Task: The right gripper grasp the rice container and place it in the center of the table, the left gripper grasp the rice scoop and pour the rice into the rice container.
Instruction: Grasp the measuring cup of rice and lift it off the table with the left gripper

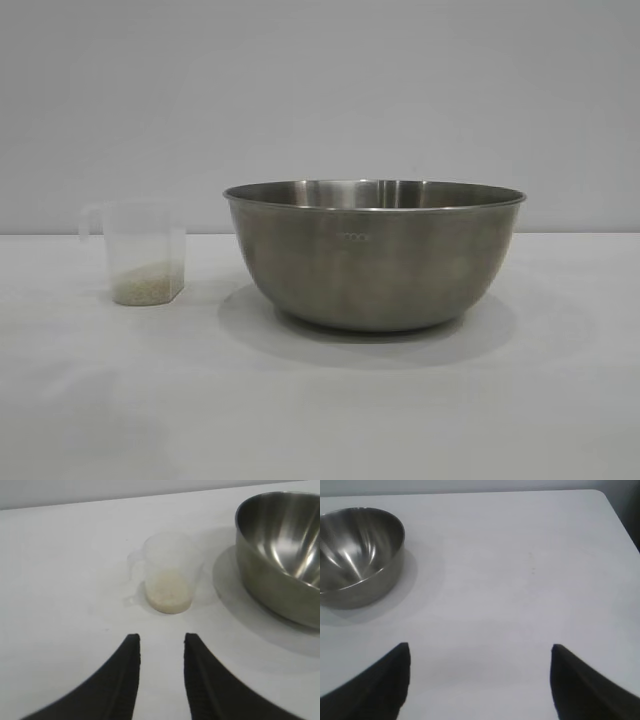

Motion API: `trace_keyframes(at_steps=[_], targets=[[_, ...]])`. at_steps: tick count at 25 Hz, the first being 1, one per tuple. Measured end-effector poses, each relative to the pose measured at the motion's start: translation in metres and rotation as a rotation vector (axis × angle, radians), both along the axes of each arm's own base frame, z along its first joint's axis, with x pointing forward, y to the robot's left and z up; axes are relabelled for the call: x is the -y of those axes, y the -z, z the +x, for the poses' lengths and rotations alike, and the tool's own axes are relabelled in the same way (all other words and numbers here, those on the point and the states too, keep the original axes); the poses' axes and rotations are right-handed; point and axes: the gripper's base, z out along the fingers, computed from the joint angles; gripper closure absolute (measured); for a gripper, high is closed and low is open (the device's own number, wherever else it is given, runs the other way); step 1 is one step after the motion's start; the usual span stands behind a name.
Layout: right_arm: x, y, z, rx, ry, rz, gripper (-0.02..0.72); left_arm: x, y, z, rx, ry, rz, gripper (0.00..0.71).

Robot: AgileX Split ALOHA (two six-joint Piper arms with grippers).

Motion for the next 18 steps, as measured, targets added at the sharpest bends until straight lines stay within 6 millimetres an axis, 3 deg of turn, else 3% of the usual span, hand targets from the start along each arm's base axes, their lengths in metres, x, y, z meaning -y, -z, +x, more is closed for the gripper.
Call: trace_keyframes(at_steps=[3,6,18], targets=[[0.000,0.000,0.000,0.000,0.000,0.000,0.171,0.002,0.021,0.008,-0.079,-0.018,0.037,0.458],[0.000,0.000,0.000,0.000,0.000,0.000,0.171,0.004,0.029,0.012,-0.102,-0.014,0.048,0.458],[0.000,0.000,0.000,0.000,0.000,0.000,0.171,0.017,0.013,0.052,0.063,-0.024,0.097,0.458]])
